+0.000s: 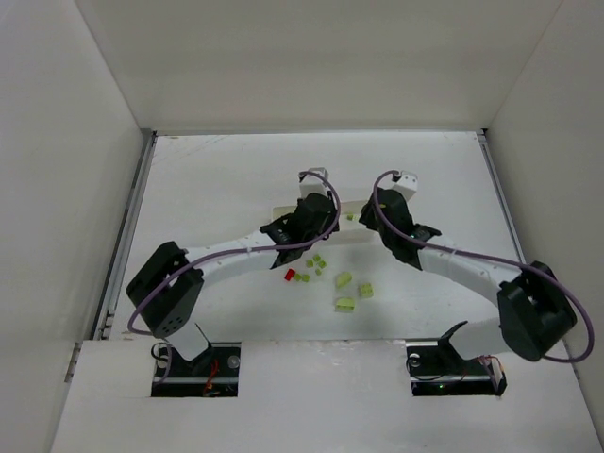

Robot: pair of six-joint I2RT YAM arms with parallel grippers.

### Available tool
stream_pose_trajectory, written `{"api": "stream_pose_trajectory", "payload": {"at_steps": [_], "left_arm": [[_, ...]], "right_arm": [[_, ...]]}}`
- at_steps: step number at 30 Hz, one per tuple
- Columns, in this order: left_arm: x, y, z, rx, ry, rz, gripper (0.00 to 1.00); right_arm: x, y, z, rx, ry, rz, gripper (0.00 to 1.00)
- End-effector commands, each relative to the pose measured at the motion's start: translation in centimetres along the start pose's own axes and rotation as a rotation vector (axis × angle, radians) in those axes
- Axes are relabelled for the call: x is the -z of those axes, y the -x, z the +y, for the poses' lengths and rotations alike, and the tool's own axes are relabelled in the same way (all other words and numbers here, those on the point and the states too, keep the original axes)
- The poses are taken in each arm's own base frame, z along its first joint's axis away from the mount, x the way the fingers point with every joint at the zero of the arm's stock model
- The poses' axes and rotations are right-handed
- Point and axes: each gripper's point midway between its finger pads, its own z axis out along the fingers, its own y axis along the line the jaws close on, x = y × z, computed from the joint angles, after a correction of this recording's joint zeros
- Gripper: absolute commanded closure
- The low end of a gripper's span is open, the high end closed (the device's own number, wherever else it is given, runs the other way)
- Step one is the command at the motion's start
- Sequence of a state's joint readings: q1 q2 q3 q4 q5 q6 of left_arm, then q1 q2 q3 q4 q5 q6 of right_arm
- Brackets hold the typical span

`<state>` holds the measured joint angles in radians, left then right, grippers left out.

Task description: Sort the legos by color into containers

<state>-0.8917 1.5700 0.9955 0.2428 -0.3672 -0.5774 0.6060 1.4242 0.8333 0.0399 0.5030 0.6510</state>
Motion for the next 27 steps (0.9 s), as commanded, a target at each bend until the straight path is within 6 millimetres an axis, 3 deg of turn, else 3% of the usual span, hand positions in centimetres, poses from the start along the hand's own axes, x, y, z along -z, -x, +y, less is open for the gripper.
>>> {"api": "stream_pose_trajectory", "payload": {"at_steps": [1, 6, 11, 15, 17, 20, 24, 27], "left_arm": [[-1.3, 1.7, -3.1, -0.023, -0.068, -0.029, 0.83], [-4.3, 0.5, -4.4, -0.047, -0.072, 0.007, 0.81], [-6.6, -0.3, -5.7, -0.065, -0.081, 0.022, 0.79], [-7.0, 0.5, -6.5, -0.068, -0.097, 0.015, 0.63], [-6.8, 1.4, -6.7, -0.064, -0.102, 0.001, 0.55], [-5.9, 2.6, -6.2, -0.053, -0.1, -0.019, 0.51], [-3.3, 3.3, -3.4, -0.032, -0.07, -0.033, 0.6], [-0.5, 2.7, -0.1, -0.002, -0.021, -0.036, 0.68]], "right_arm": [[2.0, 2.5, -1.3, -0.08, 0.004, -0.1, 0.59], [4.0, 1.5, -5.5, -0.109, -0.06, -0.114, 0.59], [5.3, 0.9, -7.0, -0.117, -0.052, -0.123, 0.59], [5.8, 0.3, -6.8, -0.12, -0.022, -0.119, 0.59], [6.2, -0.3, -5.7, -0.097, 0.019, -0.103, 0.59], [6.8, -1.2, -3.5, -0.038, 0.096, -0.085, 0.59], [8.2, -3.7, 1.0, 0.059, 0.243, -0.024, 0.68], [9.3, -7.0, 4.6, 0.116, 0.359, 0.072, 0.77]]}}
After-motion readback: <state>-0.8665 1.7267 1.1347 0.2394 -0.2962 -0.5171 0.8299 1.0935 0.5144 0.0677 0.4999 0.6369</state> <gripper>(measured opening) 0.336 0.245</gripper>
